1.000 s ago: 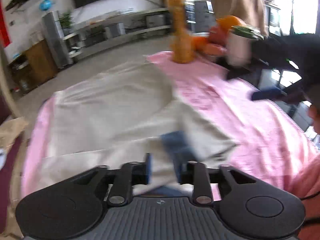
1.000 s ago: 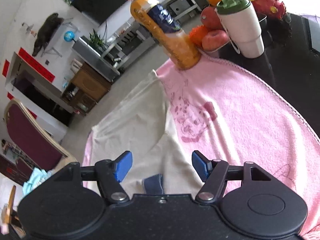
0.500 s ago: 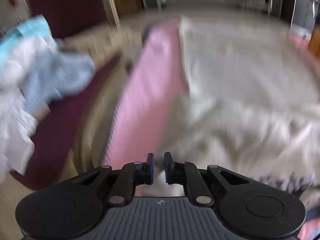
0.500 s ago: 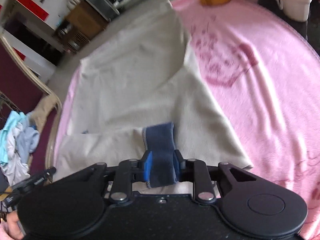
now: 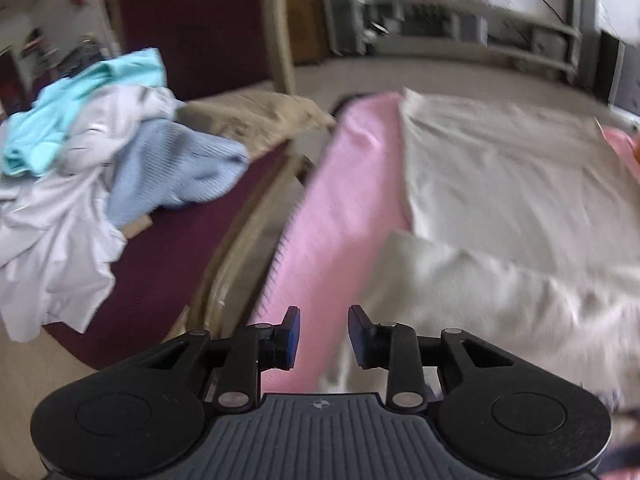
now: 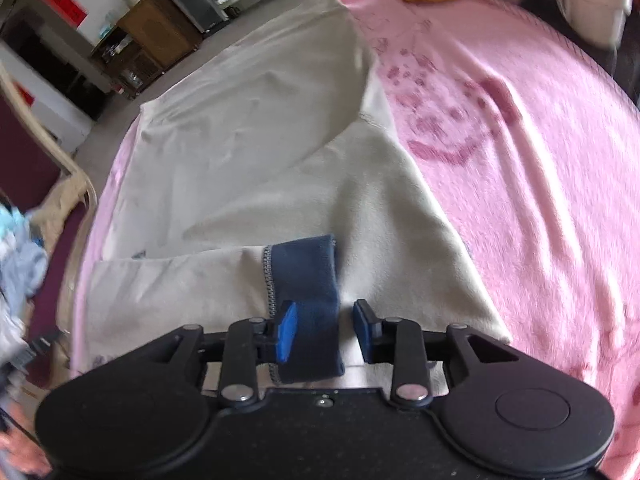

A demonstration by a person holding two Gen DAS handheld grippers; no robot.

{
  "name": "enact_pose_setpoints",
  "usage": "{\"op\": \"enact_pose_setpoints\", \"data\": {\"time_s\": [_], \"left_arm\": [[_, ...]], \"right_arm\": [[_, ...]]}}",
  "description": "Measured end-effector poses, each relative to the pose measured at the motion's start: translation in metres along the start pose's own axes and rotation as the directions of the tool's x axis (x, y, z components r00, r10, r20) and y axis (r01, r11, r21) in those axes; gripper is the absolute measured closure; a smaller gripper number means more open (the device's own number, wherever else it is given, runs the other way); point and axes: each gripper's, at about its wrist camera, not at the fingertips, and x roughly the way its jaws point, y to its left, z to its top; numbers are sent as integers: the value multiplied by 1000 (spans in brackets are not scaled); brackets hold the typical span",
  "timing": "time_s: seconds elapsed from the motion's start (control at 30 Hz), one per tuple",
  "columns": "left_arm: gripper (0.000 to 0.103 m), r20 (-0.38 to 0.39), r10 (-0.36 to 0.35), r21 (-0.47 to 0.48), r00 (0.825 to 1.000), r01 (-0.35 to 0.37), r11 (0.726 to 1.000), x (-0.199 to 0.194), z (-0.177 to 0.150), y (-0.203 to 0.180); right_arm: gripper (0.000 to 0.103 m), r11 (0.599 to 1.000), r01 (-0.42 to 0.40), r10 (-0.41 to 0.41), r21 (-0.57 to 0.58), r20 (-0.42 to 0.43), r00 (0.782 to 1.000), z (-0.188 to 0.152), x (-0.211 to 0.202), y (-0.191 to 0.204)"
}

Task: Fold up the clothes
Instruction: 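Grasp the navy cuff with the right tool and lay it on the body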

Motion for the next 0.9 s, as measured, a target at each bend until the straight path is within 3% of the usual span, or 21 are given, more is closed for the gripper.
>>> {"op": "enact_pose_setpoints", "data": {"time_s": [0.1,0.23,0.37,0.47,0.5,0.7,0.9], "left_arm": [[72,1,32,-53,1000,-31,998,-1,0,8],[72,-6,28,-96,1000,-28,995,-2,-3,17],[72,-13,18,-113,1000,-19,993,-3,-6,20],[72,-37,-9,-131,999,4,991,0,-5,21],[72,-45,-18,-136,999,12,991,1,-5,21],[72,-79,-49,-67,996,44,997,6,-9,5],[72,-129,-60,-16,990,59,998,13,-14,-3]], "right_arm": [[101,984,111,-100,-141,84,992,-10,-3,21],[101,971,114,-57,-211,256,965,-16,-35,37],[101,953,134,-7,-272,421,907,-17,-73,49],[101,948,151,1,-279,479,878,-13,-92,50],[101,948,158,-6,-275,481,877,-11,-93,49],[101,946,237,-160,-220,320,934,3,-51,26],[97,933,313,-290,-175,147,946,17,-12,4]]}}
